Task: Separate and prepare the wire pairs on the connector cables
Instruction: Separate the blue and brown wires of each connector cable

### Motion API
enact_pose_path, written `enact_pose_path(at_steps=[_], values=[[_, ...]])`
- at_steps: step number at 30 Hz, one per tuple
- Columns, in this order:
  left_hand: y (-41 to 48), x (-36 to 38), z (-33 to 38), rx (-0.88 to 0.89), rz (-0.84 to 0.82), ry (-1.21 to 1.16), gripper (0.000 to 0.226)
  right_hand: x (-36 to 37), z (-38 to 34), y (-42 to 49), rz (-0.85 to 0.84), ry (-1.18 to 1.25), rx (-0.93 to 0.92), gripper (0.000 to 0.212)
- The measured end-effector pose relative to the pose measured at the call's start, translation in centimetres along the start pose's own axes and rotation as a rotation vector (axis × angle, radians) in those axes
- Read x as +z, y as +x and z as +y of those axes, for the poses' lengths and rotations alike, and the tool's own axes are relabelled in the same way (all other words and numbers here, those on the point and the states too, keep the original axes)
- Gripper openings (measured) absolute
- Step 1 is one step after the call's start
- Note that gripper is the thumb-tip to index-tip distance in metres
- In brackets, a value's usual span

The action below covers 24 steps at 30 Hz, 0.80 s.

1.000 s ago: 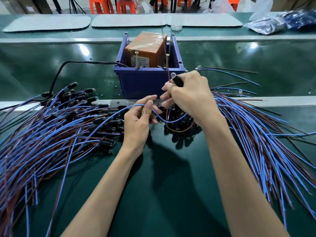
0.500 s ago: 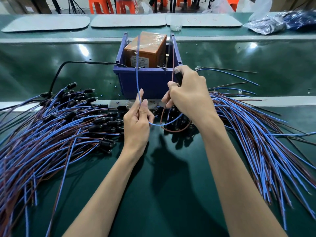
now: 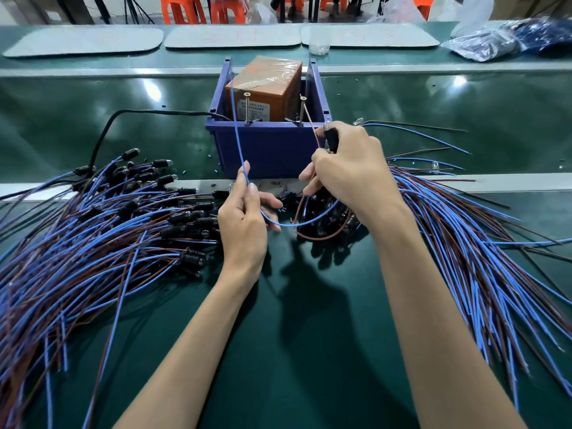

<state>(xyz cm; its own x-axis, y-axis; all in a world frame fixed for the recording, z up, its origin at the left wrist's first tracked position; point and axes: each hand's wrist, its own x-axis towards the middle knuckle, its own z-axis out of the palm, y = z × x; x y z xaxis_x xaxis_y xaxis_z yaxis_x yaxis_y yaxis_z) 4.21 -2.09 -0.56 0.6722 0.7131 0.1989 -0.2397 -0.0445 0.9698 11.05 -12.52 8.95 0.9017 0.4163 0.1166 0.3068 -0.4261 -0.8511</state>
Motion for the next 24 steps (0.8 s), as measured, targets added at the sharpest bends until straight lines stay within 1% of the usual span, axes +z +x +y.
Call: enact_pose_path(at_steps=[4, 9, 15, 24], values=[[-0.02, -0.07, 0.07, -0.079, -0.029, -0.044, 0.050, -0.02, 0.36, 0.22, -0.052, -0.053, 0.000, 0.028], [-0.19, -0.02, 0.24, -0.124, -0.076, -0.039, 0.055, -0.16, 0.37, 0.25, -0.072, 0.002, 0.028, 0.026], [-0.33, 0.05, 0.35, -0.126, -0.083, -0.006, 0.050, -0.16, 0.28, 0.12, -0.118, 0.037, 0.058, 0.023], [-0.46, -0.07, 0.18, -0.136, -0.122, -0.004, 0.047, -0.04, 0.13, 0.13, -0.157, -0.047, 0.018, 0.021]])
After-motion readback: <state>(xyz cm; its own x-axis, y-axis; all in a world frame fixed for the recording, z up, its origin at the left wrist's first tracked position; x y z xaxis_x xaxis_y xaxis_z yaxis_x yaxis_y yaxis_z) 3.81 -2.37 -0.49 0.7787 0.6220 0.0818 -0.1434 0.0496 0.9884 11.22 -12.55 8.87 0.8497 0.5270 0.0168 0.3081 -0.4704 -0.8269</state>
